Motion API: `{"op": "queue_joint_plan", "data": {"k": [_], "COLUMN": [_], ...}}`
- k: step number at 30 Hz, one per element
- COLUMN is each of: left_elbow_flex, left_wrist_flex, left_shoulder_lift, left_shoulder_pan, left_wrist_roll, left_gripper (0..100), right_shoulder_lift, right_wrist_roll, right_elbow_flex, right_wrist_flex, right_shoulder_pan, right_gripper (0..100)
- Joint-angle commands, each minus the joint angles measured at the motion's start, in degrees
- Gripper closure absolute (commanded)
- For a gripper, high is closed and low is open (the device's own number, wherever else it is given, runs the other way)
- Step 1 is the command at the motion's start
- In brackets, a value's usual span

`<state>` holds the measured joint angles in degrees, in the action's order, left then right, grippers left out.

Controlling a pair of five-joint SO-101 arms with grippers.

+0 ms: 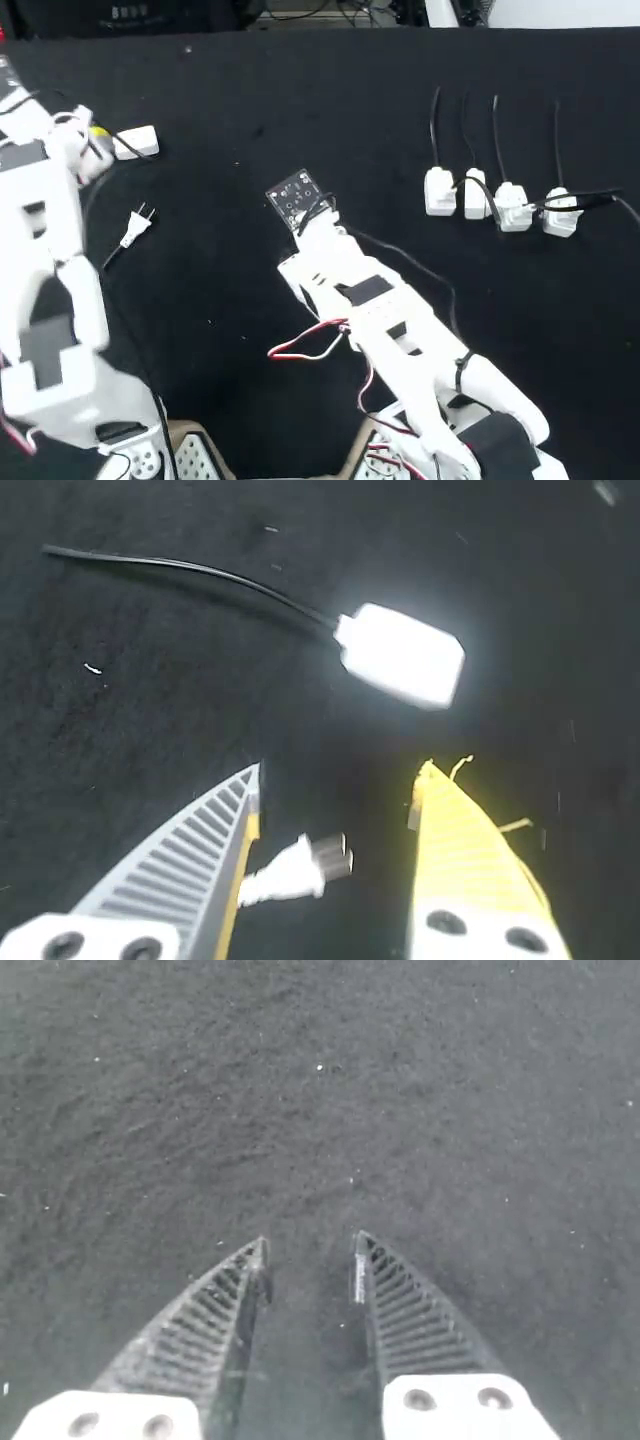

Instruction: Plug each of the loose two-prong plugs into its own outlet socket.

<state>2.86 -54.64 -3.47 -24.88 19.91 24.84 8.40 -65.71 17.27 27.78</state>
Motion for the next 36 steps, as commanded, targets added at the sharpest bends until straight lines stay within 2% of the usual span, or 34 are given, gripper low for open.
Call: {"op": "queue_joint_plan", "data": {"k": [1,5,19,33,36], "left_elbow_flex": [-13.32,-21.23,-43.74,-55.87,-56.22], "left_wrist_flex": [-0.09,-0.09,-0.09,-0.18,-0.18], "left_shoulder_lift": [-10.73,-19.69,-40.18,-52.57,-53.45], "left_shoulder_pan": [-2.51,-2.86,-2.68,-5.05,-5.41], "left_wrist_roll": [9.85,13.98,14.24,13.98,13.98], "left_gripper": [75,75,75,76,83], "right_shoulder_lift": [2.33,2.33,2.33,2.33,2.33], "right_wrist_roll": [0.70,0.70,0.70,0.70,0.70], "right_elbow_flex": [-0.13,-0.13,-0.04,0.04,0.04], "right_wrist_flex": [-1.41,-1.41,-1.41,-1.49,-1.49], "right_shoulder_pan": [0.70,0.70,0.62,0.53,0.53], "right_gripper": [88.4,88.4,88.4,88.4,88.4]}}
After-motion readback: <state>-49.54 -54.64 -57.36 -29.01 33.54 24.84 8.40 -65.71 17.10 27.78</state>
